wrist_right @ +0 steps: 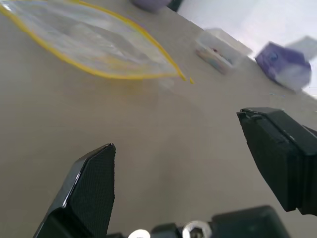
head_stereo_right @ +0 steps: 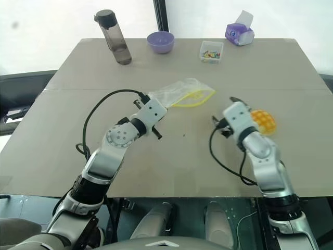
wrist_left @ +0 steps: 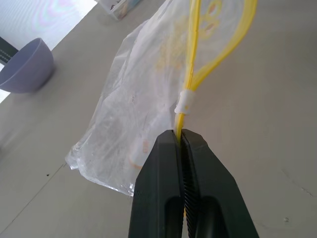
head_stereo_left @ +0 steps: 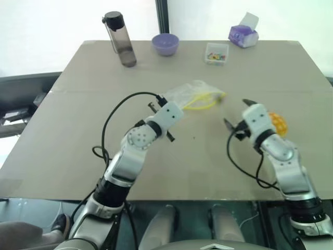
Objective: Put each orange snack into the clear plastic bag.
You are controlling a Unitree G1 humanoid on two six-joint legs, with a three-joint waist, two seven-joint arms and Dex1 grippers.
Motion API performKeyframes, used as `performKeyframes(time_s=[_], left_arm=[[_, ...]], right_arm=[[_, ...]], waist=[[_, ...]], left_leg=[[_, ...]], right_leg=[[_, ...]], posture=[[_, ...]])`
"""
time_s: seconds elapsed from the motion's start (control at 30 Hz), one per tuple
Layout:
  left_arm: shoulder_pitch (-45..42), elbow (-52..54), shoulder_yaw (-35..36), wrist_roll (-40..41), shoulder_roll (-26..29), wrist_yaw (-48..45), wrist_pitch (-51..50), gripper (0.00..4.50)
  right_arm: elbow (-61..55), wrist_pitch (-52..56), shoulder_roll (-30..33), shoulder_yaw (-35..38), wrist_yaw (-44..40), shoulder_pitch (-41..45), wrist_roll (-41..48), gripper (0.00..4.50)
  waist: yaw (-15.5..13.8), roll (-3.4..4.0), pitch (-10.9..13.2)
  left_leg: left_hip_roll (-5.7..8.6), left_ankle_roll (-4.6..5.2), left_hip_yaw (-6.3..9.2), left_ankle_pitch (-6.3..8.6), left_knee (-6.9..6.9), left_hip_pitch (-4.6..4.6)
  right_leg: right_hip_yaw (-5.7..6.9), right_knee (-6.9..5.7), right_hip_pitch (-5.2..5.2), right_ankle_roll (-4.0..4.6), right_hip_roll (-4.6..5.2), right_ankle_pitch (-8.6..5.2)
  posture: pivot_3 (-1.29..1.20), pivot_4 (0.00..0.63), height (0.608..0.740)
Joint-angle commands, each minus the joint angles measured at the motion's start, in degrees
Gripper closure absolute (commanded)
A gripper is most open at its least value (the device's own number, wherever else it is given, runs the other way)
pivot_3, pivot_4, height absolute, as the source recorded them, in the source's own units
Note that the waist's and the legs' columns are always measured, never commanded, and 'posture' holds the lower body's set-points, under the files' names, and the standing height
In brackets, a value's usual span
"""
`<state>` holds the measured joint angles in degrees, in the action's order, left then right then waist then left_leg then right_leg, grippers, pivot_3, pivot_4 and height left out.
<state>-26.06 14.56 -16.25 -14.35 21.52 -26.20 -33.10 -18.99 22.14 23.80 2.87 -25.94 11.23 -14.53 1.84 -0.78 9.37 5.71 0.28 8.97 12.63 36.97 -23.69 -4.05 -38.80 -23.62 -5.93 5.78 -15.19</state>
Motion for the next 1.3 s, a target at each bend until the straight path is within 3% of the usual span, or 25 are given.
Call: performKeyframes(time_s=[0.03, 0.37, 0.83, 0.93, 0.97, 1.17, 1.3], left_arm=[[-0.8, 0.2, 0.6, 0.3, 0.0, 0.0, 1.8, 4.5], [-3.0, -2.7, 0.0, 0.2, 0.2, -1.7, 4.6, 4.5], [-4.5, -5.5, -1.0, 0.0, -0.7, -2.9, 7.3, 4.5], [-4.1, -5.5, -1.1, 0.1, -0.8, -3.0, 7.3, 4.5], [-4.1, -5.8, -1.0, 0.2, -0.7, -3.0, 7.4, 4.5], [-6.5, -10.3, -0.9, 0.5, -1.0, -3.3, 9.3, 4.5], [-8.0, -13.4, -1.1, 0.6, -1.6, -3.3, 11.4, 4.5]], right_arm=[[-4.0, 8.5, -1.2, 8.1, 0.8, -0.5, 5.8, 0.03], [-0.1, 23.4, -4.6, 15.4, 7.2, -0.7, 12.2, 0.03], [-0.4, 25.4, -4.4, 16.3, 12.6, -1.7, 15.6, 0.03], [-0.4, 24.5, -3.4, 14.7, 12.4, -3.2, 15.4, 0.85], [-0.2, 23.8, -2.9, 13.9, 12.2, -3.4, 15.0, 1.46], [-2.1, 21.5, 0.0, 9.3, 11.5, -5.6, 13.4, 3.84], [-5.2, 20.5, 2.4, 6.9, 9.4, -6.7, 13.4, 3.84]], waist=[[0.1, 0.0, 0.0], [0.0, 0.02, 0.0], [-0.2, 0.03, 0.0], [-0.4, 0.03, 0.0], [-0.5, 0.03, 0.0], [-0.9, 0.03, 0.0], [-0.9, 0.02, 0.0]], left_leg=[[0.0, 0.0, -0.01, 0.0, 0.0, 0.0], [0.01, 0.05, -0.04, 0.03, 0.0, 0.02], [0.01, 0.04, -0.03, 0.02, 0.0, 0.01], [0.01, 0.05, -0.03, 0.03, 0.0, 0.01], [0.01, 0.05, -0.03, 0.03, 0.0, 0.02], [0.0, 0.05, -0.02, 0.03, 0.0, 0.03], [0.01, 0.04, -0.03, 0.02, 0.02, 0.02]], right_leg=[[-0.01, -0.01, 0.0, 0.0, 0.0, 0.0], [-0.01, -0.02, 0.0, 0.0, 0.04, 0.0], [0.0, -0.02, 0.01, 0.0, 0.03, 0.0], [0.0, -0.02, 0.01, 0.0, 0.03, 0.0], [0.0, -0.02, 0.03, 0.0, 0.03, 0.0], [0.02, -0.02, 0.03, -0.01, 0.01, 0.0], [0.02, 0.0, 0.03, -0.01, 0.03, 0.0]], posture=[[0.0, 0.15, 0.739], [0.0, 0.15, 0.739], [0.0, 0.15, 0.739], [0.0, 0.15, 0.739], [0.0, 0.15, 0.739], [0.0, 0.15, 0.739], [0.0, 0.15, 0.739]])
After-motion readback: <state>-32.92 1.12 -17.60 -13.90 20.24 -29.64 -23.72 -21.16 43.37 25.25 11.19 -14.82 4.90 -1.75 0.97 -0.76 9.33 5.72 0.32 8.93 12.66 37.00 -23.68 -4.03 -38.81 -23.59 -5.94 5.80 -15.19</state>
